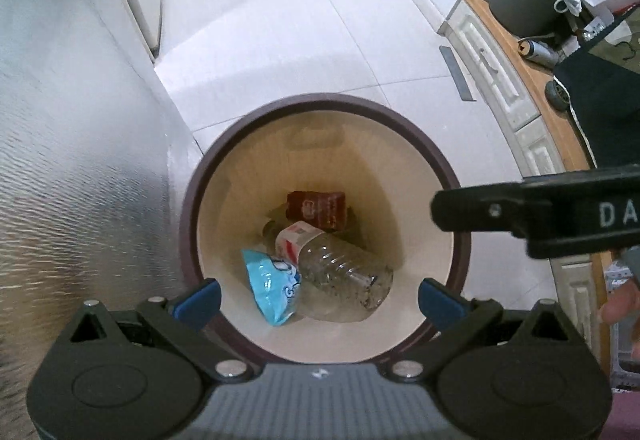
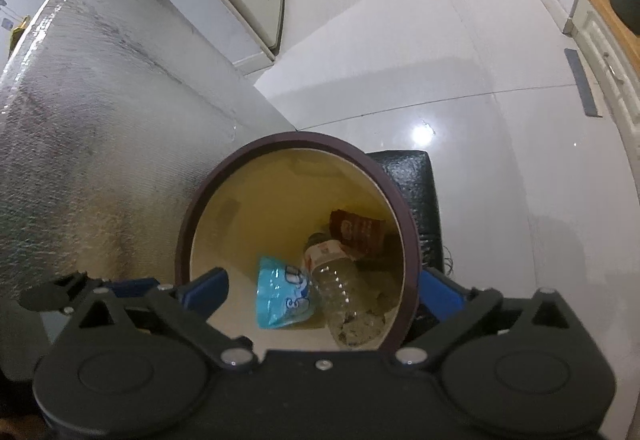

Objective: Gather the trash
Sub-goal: 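Move both open tools back from the bin toward the table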

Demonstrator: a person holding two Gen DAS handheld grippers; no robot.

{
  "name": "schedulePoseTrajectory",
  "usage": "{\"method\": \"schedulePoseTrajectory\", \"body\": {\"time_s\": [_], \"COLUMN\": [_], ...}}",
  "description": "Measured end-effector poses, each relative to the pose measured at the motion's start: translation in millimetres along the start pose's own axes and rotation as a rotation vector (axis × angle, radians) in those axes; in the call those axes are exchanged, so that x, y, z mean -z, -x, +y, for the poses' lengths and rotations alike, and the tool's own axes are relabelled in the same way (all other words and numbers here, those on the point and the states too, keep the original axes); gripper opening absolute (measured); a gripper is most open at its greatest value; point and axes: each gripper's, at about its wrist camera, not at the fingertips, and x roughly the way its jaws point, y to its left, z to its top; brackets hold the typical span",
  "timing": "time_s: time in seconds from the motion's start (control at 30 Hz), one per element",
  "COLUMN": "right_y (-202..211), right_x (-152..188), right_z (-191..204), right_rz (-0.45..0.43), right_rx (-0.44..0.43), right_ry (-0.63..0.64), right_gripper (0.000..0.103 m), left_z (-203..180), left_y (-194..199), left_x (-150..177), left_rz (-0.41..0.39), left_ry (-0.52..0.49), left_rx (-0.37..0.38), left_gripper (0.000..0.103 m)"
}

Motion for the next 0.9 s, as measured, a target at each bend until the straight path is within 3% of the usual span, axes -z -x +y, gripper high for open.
{"method": "schedulePoseTrajectory", "body": {"time_s": [0.53,0.9], "right_y": [110.3,169.7], "right_x": [10.9,23.5], "right_z": [27.5,42.6], "right_rz": [-0.07,-0.117], "right_rx": [0.055,0.087], "right_ry": [0.054,0.089], "right_gripper": [0.103,0.103], "left_z": [-3.7,14.3], "left_y": [110.0,181.0], "left_x": [-0.8,11.9], "left_rz": [-0.082,-0.149], "left_ry": [0.02,0.076], "left_rx": [0.005,-0.004], "left_gripper": [0.103,0.103]}}
